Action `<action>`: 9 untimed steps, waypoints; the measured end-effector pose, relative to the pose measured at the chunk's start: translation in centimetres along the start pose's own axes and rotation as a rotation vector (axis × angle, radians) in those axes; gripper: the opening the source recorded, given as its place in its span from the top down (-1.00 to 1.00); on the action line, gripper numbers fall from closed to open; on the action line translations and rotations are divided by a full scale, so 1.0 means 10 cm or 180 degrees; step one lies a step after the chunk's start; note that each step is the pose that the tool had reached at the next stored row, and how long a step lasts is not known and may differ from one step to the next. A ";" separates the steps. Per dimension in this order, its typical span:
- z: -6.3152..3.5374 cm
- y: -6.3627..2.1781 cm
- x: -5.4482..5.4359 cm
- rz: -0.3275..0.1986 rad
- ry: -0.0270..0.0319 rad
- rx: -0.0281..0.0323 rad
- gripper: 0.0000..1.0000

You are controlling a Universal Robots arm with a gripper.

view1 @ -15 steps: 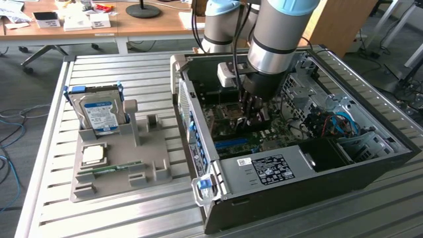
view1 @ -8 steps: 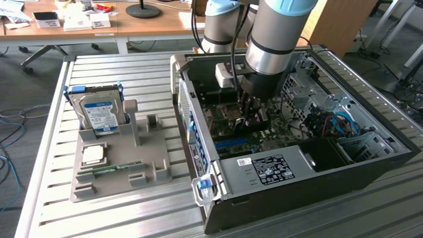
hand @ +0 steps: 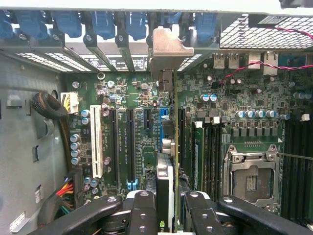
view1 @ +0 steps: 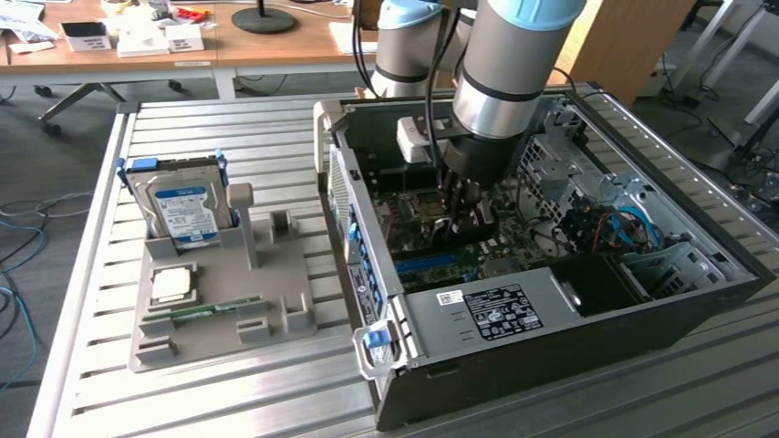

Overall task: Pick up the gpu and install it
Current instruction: 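Insert the gpu into the slot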

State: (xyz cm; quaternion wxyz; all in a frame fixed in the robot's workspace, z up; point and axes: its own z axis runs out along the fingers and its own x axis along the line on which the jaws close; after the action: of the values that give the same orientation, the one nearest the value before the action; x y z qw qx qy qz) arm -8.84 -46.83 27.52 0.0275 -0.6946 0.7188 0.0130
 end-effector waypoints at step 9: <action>0.054 0.000 0.00 0.0001 0.0054 -0.0040 0.47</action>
State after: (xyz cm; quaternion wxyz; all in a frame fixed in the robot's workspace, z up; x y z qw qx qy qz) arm -8.83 -46.83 26.98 0.0170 -0.6947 0.7190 0.0116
